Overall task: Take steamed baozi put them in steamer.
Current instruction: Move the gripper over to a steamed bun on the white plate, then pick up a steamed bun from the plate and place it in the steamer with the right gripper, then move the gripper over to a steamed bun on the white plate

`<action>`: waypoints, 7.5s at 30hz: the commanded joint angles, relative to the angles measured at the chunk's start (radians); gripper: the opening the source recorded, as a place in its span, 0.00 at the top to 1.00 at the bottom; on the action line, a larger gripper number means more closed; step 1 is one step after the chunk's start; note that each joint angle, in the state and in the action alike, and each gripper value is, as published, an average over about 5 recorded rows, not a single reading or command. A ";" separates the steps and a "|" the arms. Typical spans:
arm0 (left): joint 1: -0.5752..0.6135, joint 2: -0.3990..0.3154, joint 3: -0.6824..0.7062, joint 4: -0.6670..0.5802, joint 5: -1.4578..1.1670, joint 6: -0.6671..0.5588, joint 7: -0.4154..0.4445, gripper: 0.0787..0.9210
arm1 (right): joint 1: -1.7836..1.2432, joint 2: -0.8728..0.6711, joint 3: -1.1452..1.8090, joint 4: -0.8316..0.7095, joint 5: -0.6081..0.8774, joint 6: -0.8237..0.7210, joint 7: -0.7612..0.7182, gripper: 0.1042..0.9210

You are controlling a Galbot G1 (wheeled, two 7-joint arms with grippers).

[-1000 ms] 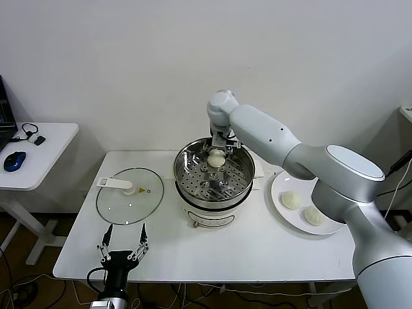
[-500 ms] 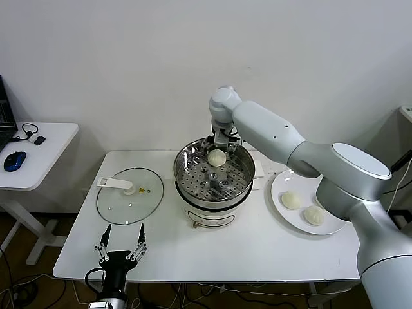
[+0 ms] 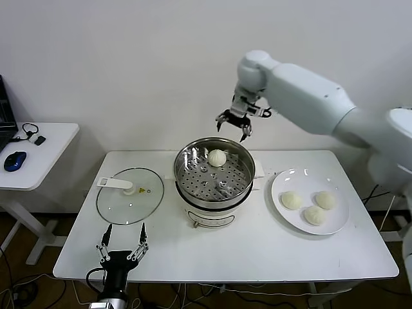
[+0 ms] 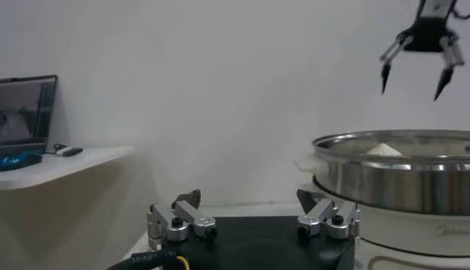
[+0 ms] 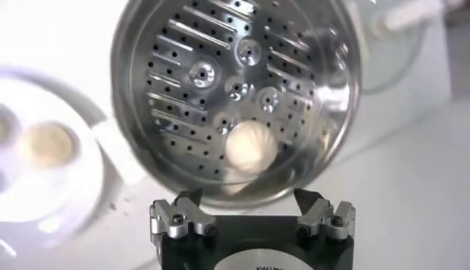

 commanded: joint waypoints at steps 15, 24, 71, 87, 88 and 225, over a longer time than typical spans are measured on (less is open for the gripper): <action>0.011 0.000 0.013 -0.005 0.004 -0.006 0.000 0.12 | -0.107 -0.391 -0.136 0.014 0.244 -0.377 -0.073 0.12; 0.018 -0.001 0.014 -0.002 0.009 -0.006 0.001 0.12 | -0.283 -0.363 0.012 -0.003 0.054 -0.353 -0.055 0.12; 0.026 -0.003 0.012 0.019 -0.001 -0.010 0.001 0.12 | -0.537 -0.217 0.236 -0.145 -0.185 -0.264 0.067 0.12; 0.023 -0.004 0.015 0.019 -0.004 -0.006 0.001 0.12 | -0.559 -0.185 0.275 -0.172 -0.208 -0.253 0.073 0.12; 0.022 -0.004 0.015 0.019 -0.004 -0.006 0.000 0.12 | -0.559 -0.185 0.275 -0.172 -0.207 -0.254 0.072 0.12; 0.012 -0.025 0.017 0.008 0.001 -0.009 -0.004 0.12 | -0.097 0.176 -0.053 -0.085 0.404 -0.465 -0.005 0.12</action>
